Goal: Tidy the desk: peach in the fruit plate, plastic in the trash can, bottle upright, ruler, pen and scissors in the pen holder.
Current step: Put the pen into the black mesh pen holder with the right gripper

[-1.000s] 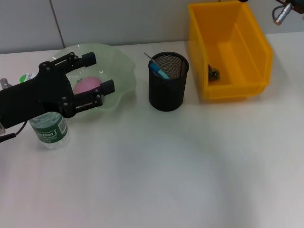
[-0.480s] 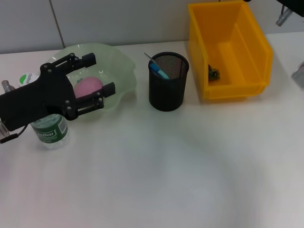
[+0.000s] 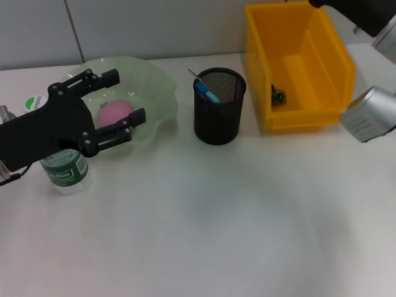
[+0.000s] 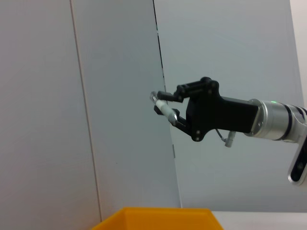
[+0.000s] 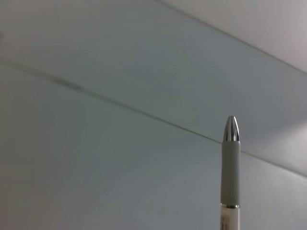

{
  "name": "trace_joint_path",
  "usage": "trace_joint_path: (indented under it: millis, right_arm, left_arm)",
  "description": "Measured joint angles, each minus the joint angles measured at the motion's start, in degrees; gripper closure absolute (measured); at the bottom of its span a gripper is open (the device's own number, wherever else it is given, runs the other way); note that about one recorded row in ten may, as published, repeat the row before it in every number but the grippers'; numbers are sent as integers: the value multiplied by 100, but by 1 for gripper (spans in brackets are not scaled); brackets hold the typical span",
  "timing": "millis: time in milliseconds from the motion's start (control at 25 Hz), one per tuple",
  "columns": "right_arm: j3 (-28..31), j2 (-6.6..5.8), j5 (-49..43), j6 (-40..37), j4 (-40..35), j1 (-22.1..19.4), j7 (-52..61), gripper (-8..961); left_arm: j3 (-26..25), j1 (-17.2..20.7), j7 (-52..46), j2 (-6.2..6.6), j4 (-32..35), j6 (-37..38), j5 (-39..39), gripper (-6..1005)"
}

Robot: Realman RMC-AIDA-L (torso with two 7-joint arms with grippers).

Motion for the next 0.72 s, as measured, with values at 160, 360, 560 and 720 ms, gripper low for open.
trace_joint_path:
  millis: [160,360,560,720]
  right_arm:
    - [0,1,4,30,309,13,-1156,799]
    - [-84,24,-40,47,571,-15,-2314,799]
    - [-127,26,-26,67,694,-52,-2777,798]
    - [-126,7,-94,170,719,-24,-2927,798]
  left_arm:
    - [31,1,179,-4,-57,-83,-3,213]
    - [29,-57,456,-7,-275,-91,-7,213]
    - [33,-79,661,-9,-411,-103,-51,213]
    - [44,-102,684,-9,-449,-149,-61,213]
